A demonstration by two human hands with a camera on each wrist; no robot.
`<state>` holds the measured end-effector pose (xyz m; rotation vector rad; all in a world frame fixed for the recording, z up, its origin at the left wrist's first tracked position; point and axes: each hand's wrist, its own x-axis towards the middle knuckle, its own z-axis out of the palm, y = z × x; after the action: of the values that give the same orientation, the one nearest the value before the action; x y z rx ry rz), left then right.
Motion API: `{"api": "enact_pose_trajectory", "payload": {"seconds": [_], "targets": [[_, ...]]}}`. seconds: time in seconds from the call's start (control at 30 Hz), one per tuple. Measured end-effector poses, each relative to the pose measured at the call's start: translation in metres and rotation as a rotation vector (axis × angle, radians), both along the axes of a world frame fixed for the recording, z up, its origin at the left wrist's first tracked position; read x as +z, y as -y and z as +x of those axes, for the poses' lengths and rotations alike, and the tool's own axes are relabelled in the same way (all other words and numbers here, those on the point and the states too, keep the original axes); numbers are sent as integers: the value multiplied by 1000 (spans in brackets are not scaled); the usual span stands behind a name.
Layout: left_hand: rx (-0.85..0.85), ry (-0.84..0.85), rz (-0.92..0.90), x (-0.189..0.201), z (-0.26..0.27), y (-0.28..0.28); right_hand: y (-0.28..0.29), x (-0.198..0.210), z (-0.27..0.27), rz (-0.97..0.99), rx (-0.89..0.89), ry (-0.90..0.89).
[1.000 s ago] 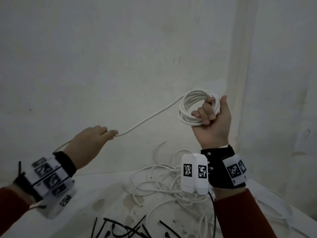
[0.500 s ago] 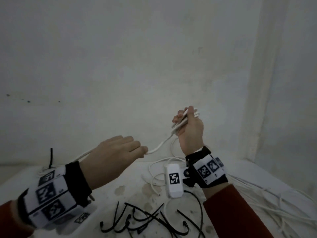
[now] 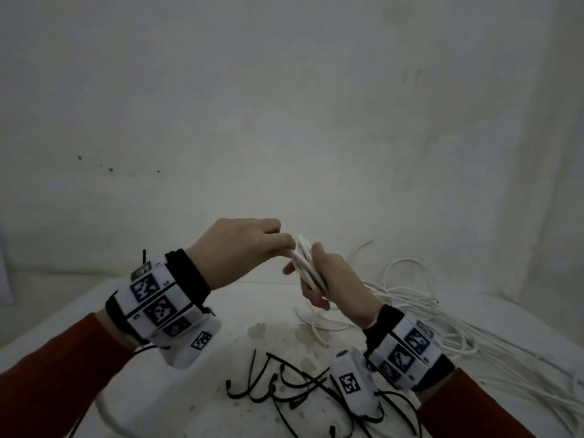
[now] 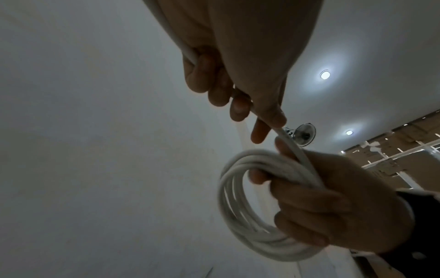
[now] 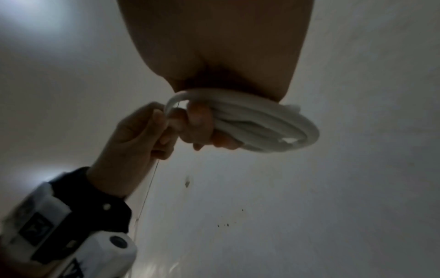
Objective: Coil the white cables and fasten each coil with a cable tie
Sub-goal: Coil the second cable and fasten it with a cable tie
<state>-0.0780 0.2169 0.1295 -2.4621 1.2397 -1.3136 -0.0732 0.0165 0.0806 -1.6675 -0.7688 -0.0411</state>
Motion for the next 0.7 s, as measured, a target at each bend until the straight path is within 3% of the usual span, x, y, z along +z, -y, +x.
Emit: {"api": "enact_pose_trajectory", "payload": {"seconds": [0.2,0.47,0.57,0.7], "targets": [[-93,-146,-229,-4,24,-13,17,3,-4,123,176,-145],[-14,-241,-371,-33,53,-33,57,25,-16,641,473,-212],[17,-259,-365,-46,51,-23,55,33,-22,858,390,-138],[138,-131,-216,-57,41,-3,44,39,-24,1024,219,-27]]}}
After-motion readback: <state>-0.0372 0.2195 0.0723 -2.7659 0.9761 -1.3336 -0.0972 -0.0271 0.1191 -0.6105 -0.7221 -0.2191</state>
